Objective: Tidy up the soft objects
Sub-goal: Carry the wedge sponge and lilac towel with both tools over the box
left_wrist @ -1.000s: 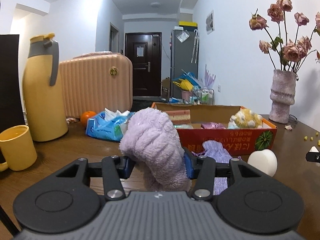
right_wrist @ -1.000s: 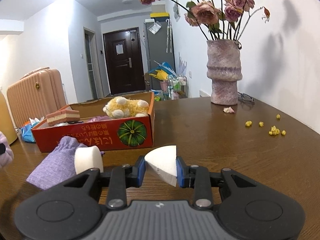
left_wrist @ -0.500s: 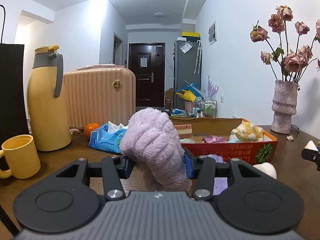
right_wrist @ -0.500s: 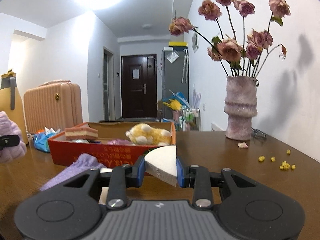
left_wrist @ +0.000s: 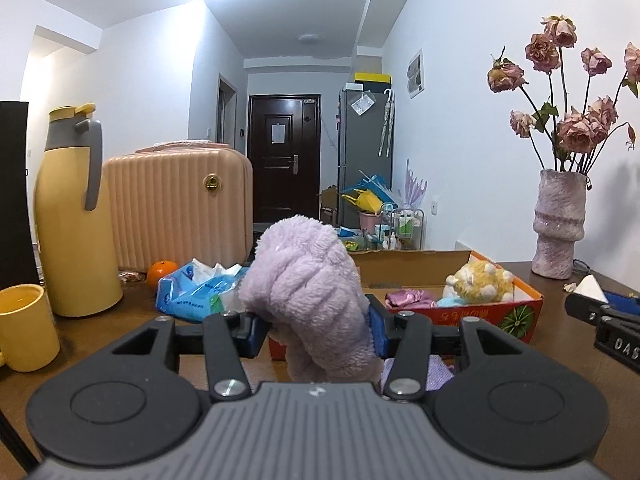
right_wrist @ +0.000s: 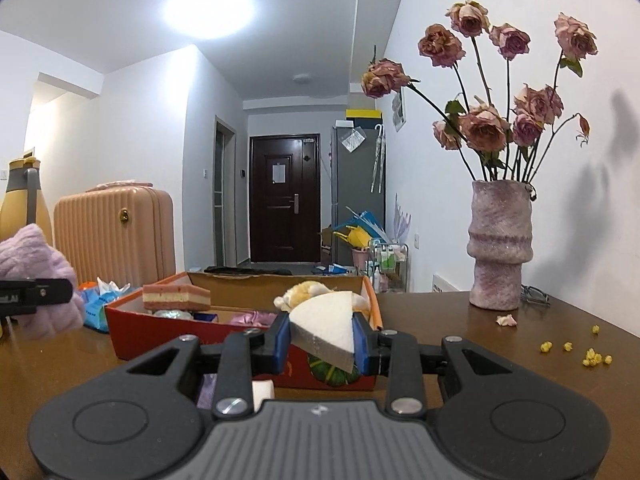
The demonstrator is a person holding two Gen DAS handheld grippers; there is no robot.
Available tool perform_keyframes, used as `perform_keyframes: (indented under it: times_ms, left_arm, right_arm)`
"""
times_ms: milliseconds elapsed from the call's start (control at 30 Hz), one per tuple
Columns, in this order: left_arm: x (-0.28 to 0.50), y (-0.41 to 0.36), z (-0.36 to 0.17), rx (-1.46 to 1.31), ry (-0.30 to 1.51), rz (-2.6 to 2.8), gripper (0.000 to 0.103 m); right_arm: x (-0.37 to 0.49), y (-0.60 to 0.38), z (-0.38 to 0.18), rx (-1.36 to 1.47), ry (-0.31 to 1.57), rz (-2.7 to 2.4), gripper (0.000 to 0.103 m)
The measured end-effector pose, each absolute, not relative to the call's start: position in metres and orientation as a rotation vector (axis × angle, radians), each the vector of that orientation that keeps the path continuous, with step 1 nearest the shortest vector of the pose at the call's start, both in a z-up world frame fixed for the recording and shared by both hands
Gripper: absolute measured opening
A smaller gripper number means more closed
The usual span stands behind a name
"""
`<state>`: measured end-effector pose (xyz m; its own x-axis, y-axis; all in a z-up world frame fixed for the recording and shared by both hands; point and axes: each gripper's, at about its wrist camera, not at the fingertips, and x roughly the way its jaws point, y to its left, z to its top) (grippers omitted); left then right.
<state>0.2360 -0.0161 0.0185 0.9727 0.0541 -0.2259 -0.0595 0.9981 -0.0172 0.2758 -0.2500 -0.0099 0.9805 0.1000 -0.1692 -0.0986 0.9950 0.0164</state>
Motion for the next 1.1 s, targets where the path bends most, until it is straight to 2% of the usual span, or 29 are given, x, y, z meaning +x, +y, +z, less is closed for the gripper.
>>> perform_keyframes:
  times_ms: [1100]
  left_arm:
    - [0.33, -0.03, 0.028, -0.075, 0.196, 0.084, 0.05]
  right_arm:
    - [0.351, -0.21, -0.005, -0.031, 0.089, 0.128, 0.031]
